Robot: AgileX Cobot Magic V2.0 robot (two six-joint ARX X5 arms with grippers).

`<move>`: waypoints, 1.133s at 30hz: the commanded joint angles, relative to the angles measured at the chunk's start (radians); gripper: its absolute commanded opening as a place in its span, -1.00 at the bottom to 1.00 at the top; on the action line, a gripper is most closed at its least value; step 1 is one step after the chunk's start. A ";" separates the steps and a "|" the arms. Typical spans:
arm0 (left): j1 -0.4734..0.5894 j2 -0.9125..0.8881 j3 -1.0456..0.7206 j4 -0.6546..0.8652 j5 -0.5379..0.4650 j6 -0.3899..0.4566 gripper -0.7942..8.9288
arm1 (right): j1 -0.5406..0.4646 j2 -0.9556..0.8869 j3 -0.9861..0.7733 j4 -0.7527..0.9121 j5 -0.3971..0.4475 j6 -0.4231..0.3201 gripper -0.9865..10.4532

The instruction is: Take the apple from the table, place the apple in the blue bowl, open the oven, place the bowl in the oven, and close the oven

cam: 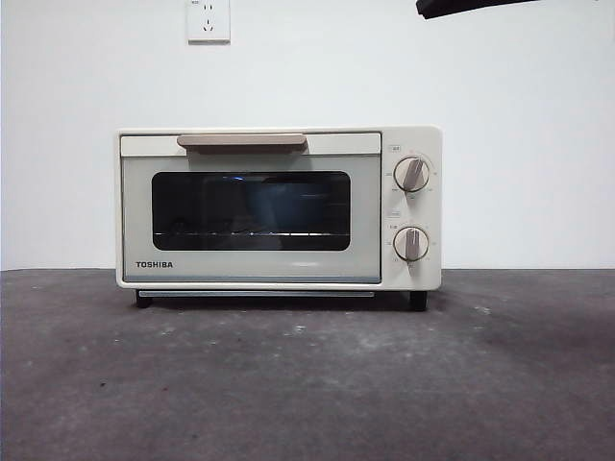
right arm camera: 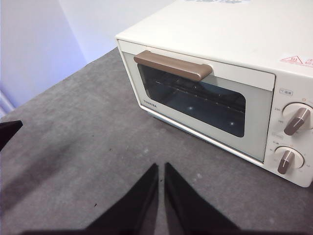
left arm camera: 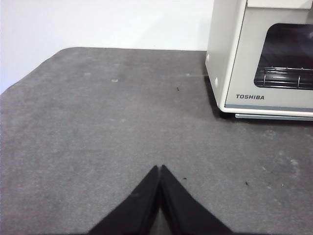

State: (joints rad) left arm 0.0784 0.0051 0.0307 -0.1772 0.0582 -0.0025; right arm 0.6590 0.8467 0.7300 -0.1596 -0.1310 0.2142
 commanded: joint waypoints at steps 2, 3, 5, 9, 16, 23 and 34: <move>0.002 -0.002 -0.024 -0.002 0.001 -0.042 -0.82 | 0.005 0.006 0.010 0.010 0.001 -0.006 -0.82; 0.002 -0.002 -0.024 -0.002 0.001 -0.047 -0.82 | 0.005 0.006 0.010 0.010 0.001 -0.005 -0.82; 0.002 -0.002 -0.024 -0.002 0.001 -0.047 -0.82 | 0.005 0.006 0.010 0.010 0.002 -0.005 -0.82; 0.002 -0.002 -0.024 -0.002 0.001 -0.047 -0.82 | 0.005 0.006 0.010 0.010 0.002 -0.005 -0.82; 0.002 -0.002 -0.024 -0.002 0.001 -0.047 -0.82 | 0.005 0.006 0.010 0.010 0.001 -0.006 -0.82; 0.002 -0.002 -0.024 -0.002 0.001 -0.047 -0.82 | 0.005 0.006 0.010 0.010 0.002 -0.009 -0.82; 0.002 -0.002 -0.024 -0.002 0.001 -0.047 -0.82 | -0.133 -0.124 0.008 -0.003 0.051 -0.099 -0.82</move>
State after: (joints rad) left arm 0.0784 0.0051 0.0307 -0.1772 0.0578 -0.0437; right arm 0.5377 0.7246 0.7300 -0.1711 -0.0834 0.1547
